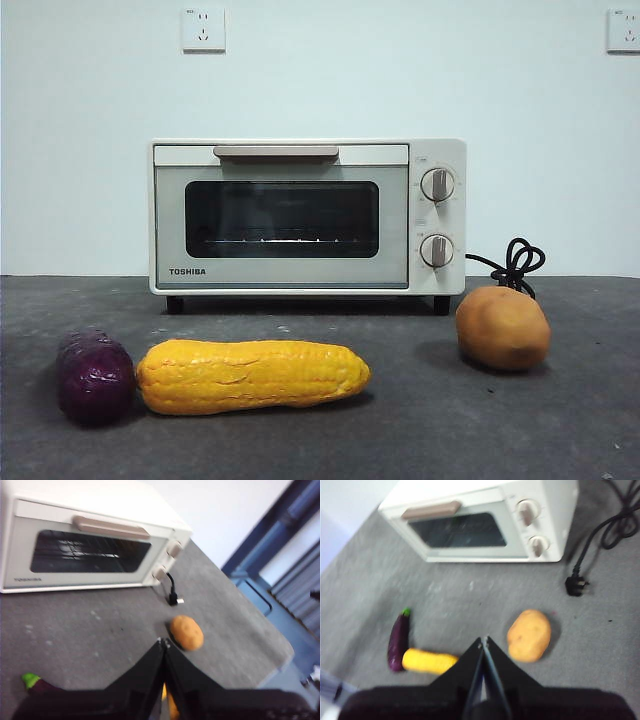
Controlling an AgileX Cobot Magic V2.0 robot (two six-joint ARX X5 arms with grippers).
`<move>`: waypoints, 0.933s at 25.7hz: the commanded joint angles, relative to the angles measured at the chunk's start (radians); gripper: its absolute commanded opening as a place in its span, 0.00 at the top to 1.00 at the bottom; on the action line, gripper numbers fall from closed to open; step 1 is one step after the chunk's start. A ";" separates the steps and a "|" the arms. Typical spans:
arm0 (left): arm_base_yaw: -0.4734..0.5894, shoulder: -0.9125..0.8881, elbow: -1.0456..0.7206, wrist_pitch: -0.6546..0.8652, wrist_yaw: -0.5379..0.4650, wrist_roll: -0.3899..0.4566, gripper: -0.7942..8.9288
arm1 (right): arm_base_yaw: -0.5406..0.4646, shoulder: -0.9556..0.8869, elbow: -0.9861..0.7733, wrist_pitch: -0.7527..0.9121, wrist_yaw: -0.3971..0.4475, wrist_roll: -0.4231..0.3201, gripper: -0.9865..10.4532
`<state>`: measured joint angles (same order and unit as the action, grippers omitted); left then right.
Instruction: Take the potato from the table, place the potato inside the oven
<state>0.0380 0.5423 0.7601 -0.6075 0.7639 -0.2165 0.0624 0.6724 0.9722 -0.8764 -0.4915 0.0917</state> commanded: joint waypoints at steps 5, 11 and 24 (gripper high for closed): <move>-0.031 0.046 0.131 -0.174 0.022 0.182 0.93 | 0.034 0.138 0.232 -0.260 -0.010 -0.207 0.92; -0.047 0.046 0.165 -0.192 0.018 0.196 0.93 | 0.064 0.168 0.258 -0.298 -0.006 -0.222 0.86; -0.053 0.053 0.165 -0.153 -0.005 0.198 0.93 | 0.064 0.192 0.258 -0.295 -0.004 -0.145 0.31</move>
<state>-0.0128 0.5953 0.9268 -0.7696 0.7609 -0.0330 0.1242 0.8635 1.2282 -1.1755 -0.4957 -0.0597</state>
